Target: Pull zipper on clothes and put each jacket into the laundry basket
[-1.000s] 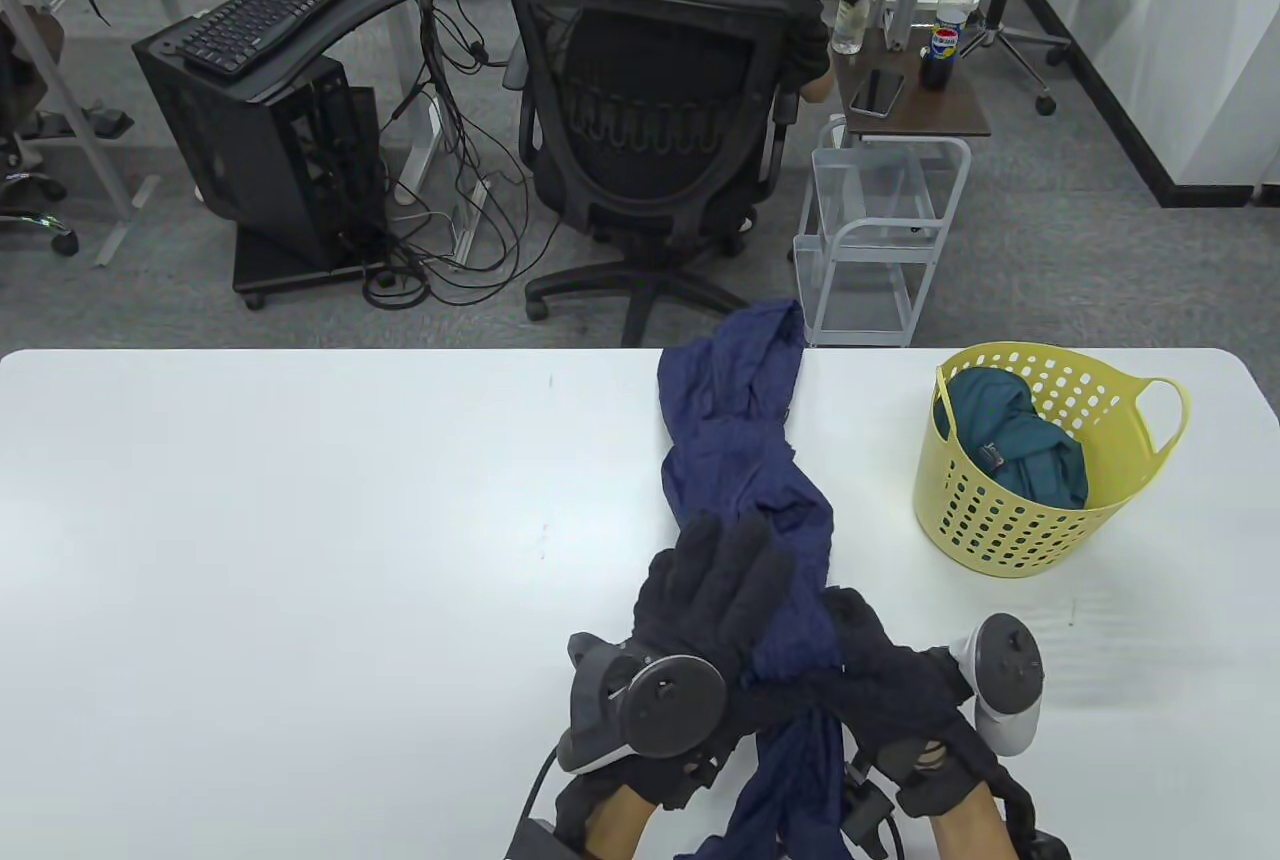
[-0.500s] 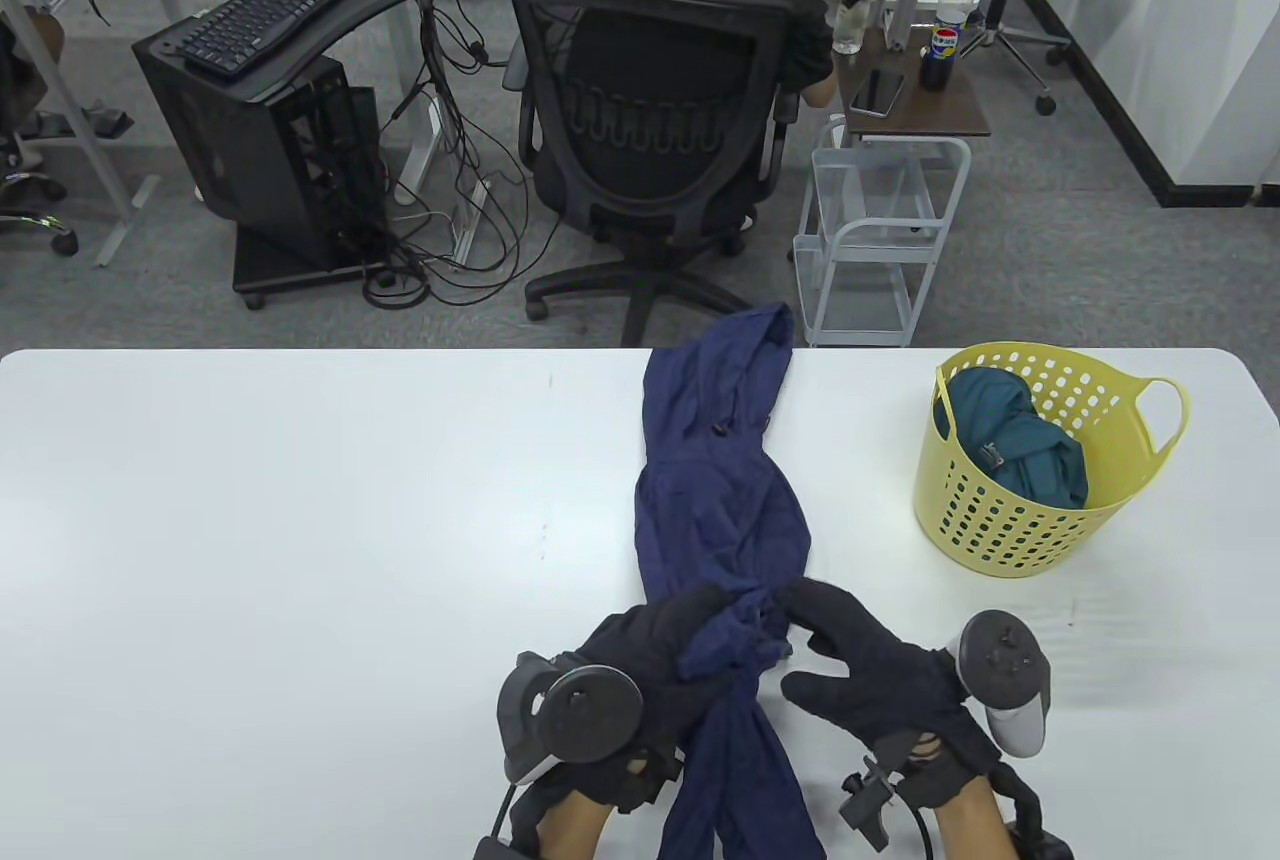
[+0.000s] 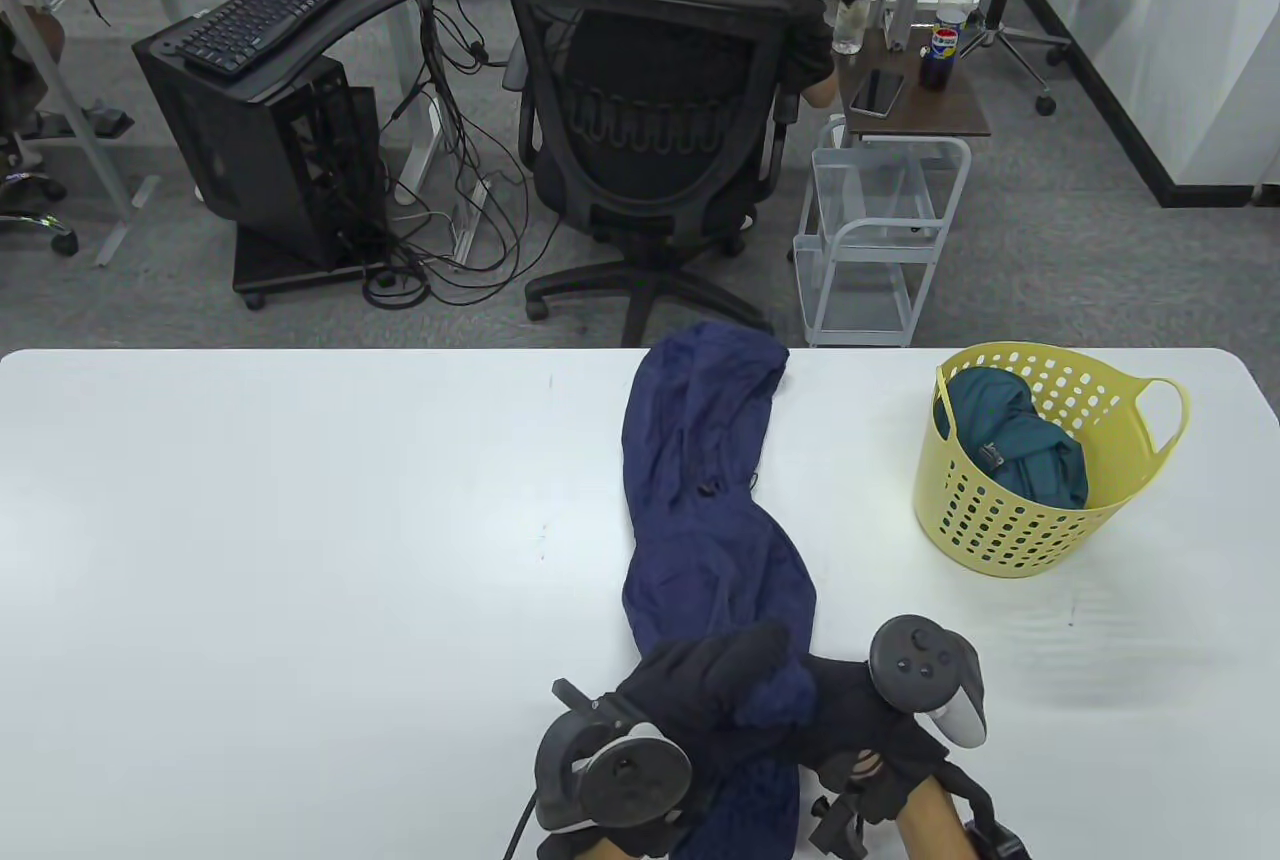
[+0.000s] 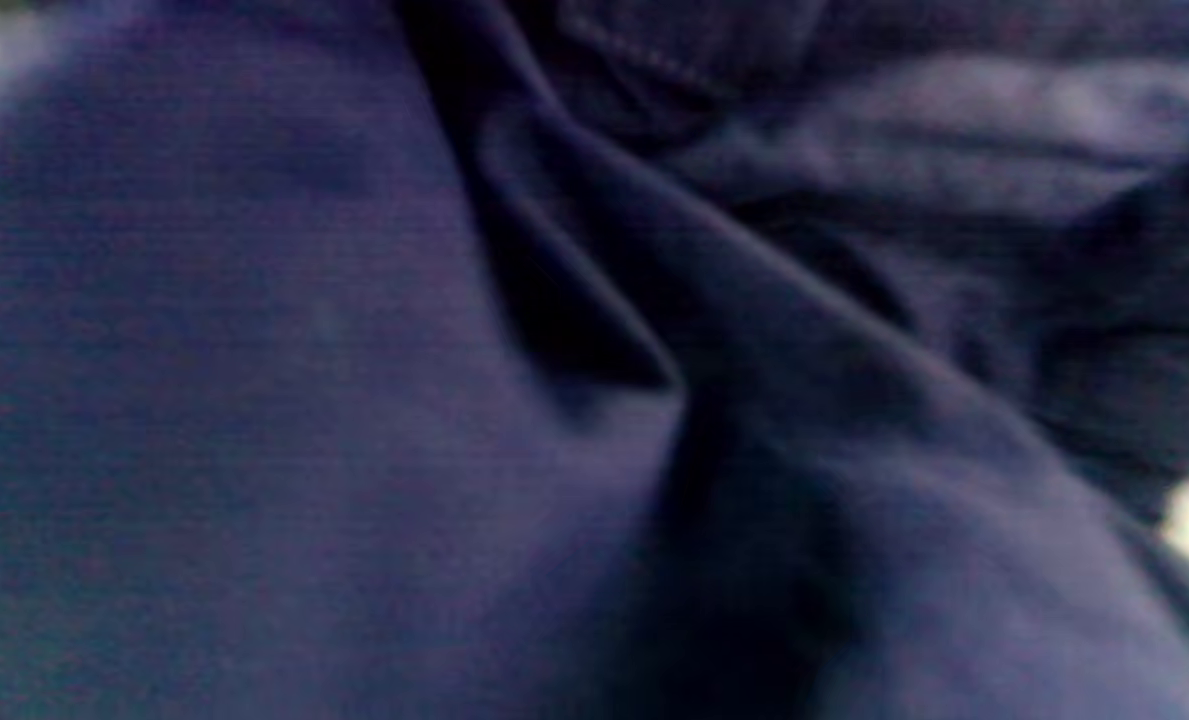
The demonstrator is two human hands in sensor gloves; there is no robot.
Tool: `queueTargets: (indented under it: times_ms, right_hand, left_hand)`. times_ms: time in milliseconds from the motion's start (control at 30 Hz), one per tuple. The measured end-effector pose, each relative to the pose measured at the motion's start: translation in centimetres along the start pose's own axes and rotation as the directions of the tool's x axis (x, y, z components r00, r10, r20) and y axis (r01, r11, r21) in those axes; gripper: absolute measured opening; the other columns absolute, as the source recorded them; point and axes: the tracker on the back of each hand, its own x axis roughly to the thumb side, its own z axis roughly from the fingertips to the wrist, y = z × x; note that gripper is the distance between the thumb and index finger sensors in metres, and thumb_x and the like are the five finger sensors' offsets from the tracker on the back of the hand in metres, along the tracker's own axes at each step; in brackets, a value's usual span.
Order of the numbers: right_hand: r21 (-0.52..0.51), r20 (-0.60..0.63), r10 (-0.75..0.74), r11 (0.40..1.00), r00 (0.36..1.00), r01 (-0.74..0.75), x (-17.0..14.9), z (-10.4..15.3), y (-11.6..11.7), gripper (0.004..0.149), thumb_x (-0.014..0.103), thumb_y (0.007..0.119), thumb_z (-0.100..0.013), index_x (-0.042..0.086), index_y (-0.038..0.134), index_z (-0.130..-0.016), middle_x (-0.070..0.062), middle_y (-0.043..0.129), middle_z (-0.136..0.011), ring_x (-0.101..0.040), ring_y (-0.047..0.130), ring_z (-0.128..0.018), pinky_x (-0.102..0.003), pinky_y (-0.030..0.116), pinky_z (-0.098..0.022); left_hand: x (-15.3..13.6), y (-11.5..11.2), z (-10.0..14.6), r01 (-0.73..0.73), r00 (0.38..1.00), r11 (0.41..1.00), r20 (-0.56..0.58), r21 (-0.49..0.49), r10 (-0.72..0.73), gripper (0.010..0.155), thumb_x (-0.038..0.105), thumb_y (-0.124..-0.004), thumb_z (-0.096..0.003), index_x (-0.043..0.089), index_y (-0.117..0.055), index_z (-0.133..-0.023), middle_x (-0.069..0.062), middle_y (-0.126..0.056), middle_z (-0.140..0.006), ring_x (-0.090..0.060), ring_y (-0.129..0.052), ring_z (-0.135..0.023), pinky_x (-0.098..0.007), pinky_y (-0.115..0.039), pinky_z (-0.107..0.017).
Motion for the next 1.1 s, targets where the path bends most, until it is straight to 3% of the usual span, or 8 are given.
queueTargets:
  times_ms: [200,300,367,500,667,867,967,1100]
  right_hand:
    - [-0.074,0.105,-0.274,0.957,0.956,0.282,-0.3,0.9,-2.0,0.062,0.041,0.097,-0.045,0.031,0.07,-0.099,0.005,0.091,-0.095,-0.028,0.098,-0.078,-0.053,0.077,-0.062]
    - [-0.074,0.179,-0.422,0.895,0.889,0.44,-0.1,1.1,-2.7,0.062,0.039,0.097,-0.046,0.033,0.068,-0.1,0.005,0.089,-0.098,-0.029,0.097,-0.079,-0.054,0.081,-0.06]
    - [-0.055,0.214,-0.513,0.843,0.831,0.535,0.0,1.2,-2.8,0.062,0.037,0.098,-0.046,0.034,0.068,-0.101,0.005,0.088,-0.1,-0.031,0.098,-0.08,-0.055,0.083,-0.058]
    - [-0.047,0.215,-0.478,0.866,0.852,0.498,0.5,1.1,-2.3,0.061,0.033,0.098,-0.047,0.037,0.069,-0.099,0.007,0.087,-0.101,-0.033,0.097,-0.08,-0.054,0.085,-0.057]
    - [-0.056,0.196,-0.45,0.882,0.871,0.468,0.3,1.1,-2.3,0.061,0.032,0.098,-0.047,0.038,0.069,-0.099,0.007,0.086,-0.101,-0.033,0.097,-0.08,-0.053,0.085,-0.056]
    - [0.107,0.219,-0.445,0.896,0.868,0.432,1.9,1.3,-2.6,0.061,0.027,0.098,-0.047,0.042,0.07,-0.099,0.004,0.074,-0.111,-0.036,0.074,-0.101,-0.058,0.059,-0.073]
    - [0.186,0.182,-0.395,0.913,0.9,0.363,1.9,1.8,-3.5,0.062,0.006,0.078,-0.052,0.045,0.07,-0.1,0.003,0.06,-0.119,-0.044,0.053,-0.108,-0.062,0.048,-0.076]
    - [-0.028,0.125,-0.456,0.886,0.881,0.463,0.0,2.6,-5.2,0.056,0.004,0.068,-0.052,0.035,0.075,-0.098,-0.001,0.068,-0.115,-0.042,0.068,-0.102,-0.061,0.058,-0.072]
  left_hand:
    - [-4.0,0.5,0.6,-0.388,0.915,0.921,-0.132,-0.029,0.381,0.114,0.069,-0.088,-0.02,0.038,-0.019,-0.105,-0.001,-0.035,-0.12,-0.031,-0.05,-0.109,-0.063,-0.05,-0.072]
    - [-5.5,-0.8,0.7,-0.473,0.874,0.815,-0.297,-0.335,0.386,0.127,0.074,-0.086,-0.0162,0.037,0.001,-0.1,-0.006,-0.004,-0.119,-0.048,-0.006,-0.106,-0.078,-0.022,-0.067]
    - [-5.8,-2.4,0.8,-0.448,0.889,0.756,-0.331,-0.478,0.317,0.13,0.076,-0.085,-0.0161,0.035,0.008,-0.097,-0.01,0.003,-0.116,-0.051,0.0,-0.103,-0.079,-0.019,-0.064]
    - [-4.7,-4.6,0.5,-0.396,0.907,0.761,-0.345,-0.514,0.24,0.128,0.073,-0.09,-0.0204,0.03,-0.003,-0.102,-0.007,-0.034,-0.12,-0.047,-0.014,-0.107,-0.079,-0.026,-0.065]
    - [-4.0,-5.5,0.6,-0.267,0.921,0.908,-0.362,-0.322,0.143,0.096,0.062,-0.096,-0.0251,0.031,-0.049,-0.103,0.01,-0.083,-0.09,-0.032,-0.078,-0.099,-0.07,-0.054,-0.067]
    - [-4.4,-3.5,0.5,-0.241,0.921,0.956,-0.349,-0.168,0.171,0.079,0.05,-0.097,-0.0318,0.042,-0.055,-0.098,0.01,-0.082,-0.087,-0.023,-0.106,-0.068,-0.053,-0.09,-0.05]
    - [-4.6,-1.0,0.7,-0.113,0.957,0.993,-0.275,-0.044,0.097,0.071,0.043,-0.098,-0.0344,0.049,-0.06,-0.094,0.009,-0.079,-0.091,-0.026,-0.105,-0.066,-0.049,-0.094,-0.042]
    - [-3.9,1.4,1.3,0.186,0.976,0.981,-0.122,0.045,-0.18,0.061,0.036,-0.094,-0.0374,0.058,-0.067,-0.088,0.01,-0.074,-0.097,-0.027,-0.099,-0.074,-0.046,-0.093,-0.043]
